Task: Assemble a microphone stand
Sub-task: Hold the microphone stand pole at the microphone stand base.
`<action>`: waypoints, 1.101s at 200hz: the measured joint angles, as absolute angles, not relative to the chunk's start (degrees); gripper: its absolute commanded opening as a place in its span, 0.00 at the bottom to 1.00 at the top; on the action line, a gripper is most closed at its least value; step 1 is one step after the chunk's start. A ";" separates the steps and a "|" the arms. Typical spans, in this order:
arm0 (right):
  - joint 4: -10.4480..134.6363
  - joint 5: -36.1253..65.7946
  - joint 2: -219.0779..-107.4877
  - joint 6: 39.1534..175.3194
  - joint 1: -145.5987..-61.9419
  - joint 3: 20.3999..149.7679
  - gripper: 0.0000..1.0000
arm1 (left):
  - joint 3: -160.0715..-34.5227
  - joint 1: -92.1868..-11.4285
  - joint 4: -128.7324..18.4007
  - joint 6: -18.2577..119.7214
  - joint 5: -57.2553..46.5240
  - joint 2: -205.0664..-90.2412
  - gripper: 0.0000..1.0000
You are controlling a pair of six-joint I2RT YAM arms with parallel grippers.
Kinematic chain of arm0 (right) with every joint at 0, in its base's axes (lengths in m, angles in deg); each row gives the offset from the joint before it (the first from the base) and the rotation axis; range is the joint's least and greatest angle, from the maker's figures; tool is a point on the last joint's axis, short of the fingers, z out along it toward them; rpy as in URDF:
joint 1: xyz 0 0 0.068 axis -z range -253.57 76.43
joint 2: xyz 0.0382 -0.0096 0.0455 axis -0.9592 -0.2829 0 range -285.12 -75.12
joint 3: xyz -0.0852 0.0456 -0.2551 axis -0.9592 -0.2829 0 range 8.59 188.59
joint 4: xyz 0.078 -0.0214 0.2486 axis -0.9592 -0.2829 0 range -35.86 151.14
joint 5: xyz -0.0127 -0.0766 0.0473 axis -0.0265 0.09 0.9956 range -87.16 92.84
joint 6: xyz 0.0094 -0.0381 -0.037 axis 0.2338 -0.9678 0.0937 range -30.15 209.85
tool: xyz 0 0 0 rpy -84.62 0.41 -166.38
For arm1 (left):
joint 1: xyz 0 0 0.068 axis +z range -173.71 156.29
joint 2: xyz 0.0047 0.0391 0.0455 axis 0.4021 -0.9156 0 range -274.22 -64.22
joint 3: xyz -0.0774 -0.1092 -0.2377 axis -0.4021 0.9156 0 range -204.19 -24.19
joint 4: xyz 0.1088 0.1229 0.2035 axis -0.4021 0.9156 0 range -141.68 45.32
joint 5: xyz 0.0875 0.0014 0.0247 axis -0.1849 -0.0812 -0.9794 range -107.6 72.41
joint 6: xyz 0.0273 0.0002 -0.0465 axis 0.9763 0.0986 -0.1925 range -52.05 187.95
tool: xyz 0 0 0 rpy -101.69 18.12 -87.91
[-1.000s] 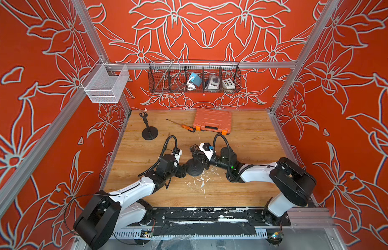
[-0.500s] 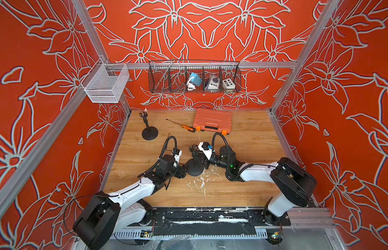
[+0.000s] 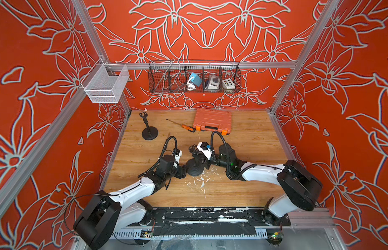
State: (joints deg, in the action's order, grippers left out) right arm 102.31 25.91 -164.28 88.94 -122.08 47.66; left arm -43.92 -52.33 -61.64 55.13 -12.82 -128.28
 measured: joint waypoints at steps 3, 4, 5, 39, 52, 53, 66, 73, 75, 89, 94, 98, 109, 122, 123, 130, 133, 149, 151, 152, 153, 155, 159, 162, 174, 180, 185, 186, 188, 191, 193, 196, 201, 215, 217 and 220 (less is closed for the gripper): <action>102.33 25.97 -164.33 89.05 -122.10 47.79 0.00 | -43.92 -52.33 -61.66 55.13 -12.82 -128.32 0.75; 102.29 25.99 -164.35 89.10 -122.10 47.86 0.00 | -43.92 -52.33 -61.64 55.13 -12.82 -128.32 0.75; 102.29 25.99 -164.35 89.12 -122.10 47.88 0.00 | -43.92 -52.33 -61.66 55.13 -12.82 -128.34 0.75; 103.40 26.50 -165.46 90.72 -122.12 49.85 0.00 | -43.92 -52.33 -61.64 55.11 -12.86 -128.54 0.75; 104.26 26.50 -166.01 91.26 -122.21 50.33 0.00 | -43.94 -52.33 -61.64 55.13 -12.91 -128.56 0.75; 104.32 26.52 -166.08 91.31 -122.21 50.33 0.00 | -43.94 -52.33 -61.62 55.13 -12.91 -128.56 0.75; 105.09 26.47 -166.58 91.90 -122.34 50.39 0.00 | -43.94 -52.33 -61.62 55.11 -12.97 -128.56 0.75; 105.35 26.50 -166.82 92.09 -122.43 50.39 0.00 | -43.94 -52.33 -61.62 55.13 -12.99 -128.58 0.75; 105.39 26.45 -166.88 92.16 -122.45 50.39 0.00 | -43.92 -52.33 -61.64 55.13 -12.99 -128.58 0.75; 105.83 26.43 -167.28 92.38 -122.54 50.37 0.00 | -43.94 -52.33 -61.62 55.13 -12.99 -128.58 0.75; 106.07 26.41 -167.39 92.42 -122.58 50.37 0.00 | -43.94 -52.33 -61.62 55.11 -12.99 -128.58 0.75; 106.29 26.39 -167.45 92.49 -122.60 50.31 0.00 | -43.94 -52.33 -61.62 55.11 -12.99 -128.58 0.75; 106.86 26.23 -167.50 92.64 -122.67 50.00 0.00 | -43.94 -52.33 -61.62 55.13 -12.99 -128.58 0.76; 107.93 25.93 -167.52 92.77 -122.71 49.28 0.00 | -43.94 -52.33 -61.62 55.11 -12.99 -128.58 0.76; 107.99 25.91 -167.52 92.77 -122.71 49.24 0.00 | -43.94 -52.33 -61.62 55.13 -12.99 -128.58 0.76; 108.45 25.73 -167.52 92.79 -122.71 48.78 0.00 | -43.94 -52.33 -61.62 55.11 -12.99 -128.58 0.76; 108.61 25.62 -167.52 92.79 -122.71 48.56 0.00 | -43.94 -52.33 -61.62 55.13 -12.99 -128.58 0.76; 109.26 25.12 -167.56 92.77 -122.71 47.31 0.00 | -43.94 -52.33 -61.62 55.13 -12.95 -128.58 0.76; 109.30 25.08 -167.58 92.77 -122.71 47.25 0.00 | -43.94 -52.33 -61.62 55.11 -12.93 -128.58 0.76; 109.35 25.05 -167.63 92.77 -122.71 47.18 0.00 | -43.94 -52.33 -61.62 55.13 -12.93 -128.58 0.76; 109.37 25.03 -167.65 92.77 -122.71 47.14 0.00 | -43.94 -52.33 -61.62 55.13 -12.91 -128.58 0.76; 109.44 24.94 -167.69 92.77 -122.71 47.03 0.00 | -43.94 -52.33 -61.64 55.13 -12.88 -128.58 0.76; 109.90 24.86 -167.82 92.77 -122.71 46.88 0.00 | -43.94 -52.33 -61.62 55.13 -12.84 -128.58 0.76; 110.11 24.86 -167.93 92.75 -122.71 46.85 0.00 | -43.94 -52.33 -61.62 55.13 -12.82 -128.58 0.76; 110.92 24.73 -168.35 92.77 -122.71 46.64 0.00 | -43.94 -52.33 -61.64 55.13 -12.78 -128.58 0.76; 111.58 24.73 -168.57 92.77 -122.71 46.40 0.00 | -43.94 -52.33 -61.64 55.11 -12.75 -128.56 0.76; 112.23 24.70 -168.72 92.79 -122.74 46.20 0.00 | -43.94 -52.33 -61.62 55.13 -12.73 -128.56 0.76; 112.30 24.70 -168.74 92.79 -122.74 46.18 0.00 | -43.94 -52.33 -61.64 55.11 -12.73 -128.56 0.76; 112.56 24.68 -168.74 92.79 -122.74 46.07 0.00 | -43.92 -52.33 -61.64 55.13 -12.71 -128.56 0.76; 112.82 24.68 -168.76 92.81 -122.74 45.91 0.00 | -43.94 -52.33 -61.62 55.13 -12.69 -128.56 0.76; 113.06 24.64 -168.76 92.81 -122.74 45.83 0.00 | -43.94 -52.33 -61.62 55.13 -12.67 -128.54 0.76; 113.33 24.57 -168.79 92.81 -122.74 45.65 0.00 | -43.94 -52.33 -61.62 55.13 -12.62 -128.54 0.76; 113.92 24.46 -168.81 92.81 -122.74 45.32 0.00 | -43.94 -52.33 -61.64 55.13 -12.56 -128.49 0.76; 115.16 24.11 -168.85 92.81 -122.74 44.69 0.00 | -43.92 -52.33 -61.71 55.18 -12.16 -128.34 0.76; 115.32 24.03 -168.90 92.81 -122.74 44.60 0.00 | -43.92 -52.33 -61.73 55.20 -12.05 -128.32 0.76; 115.64 23.89 -168.94 92.81 -122.74 44.49 0.00 | -43.92 -52.33 -61.75 55.22 -11.90 -128.30 0.76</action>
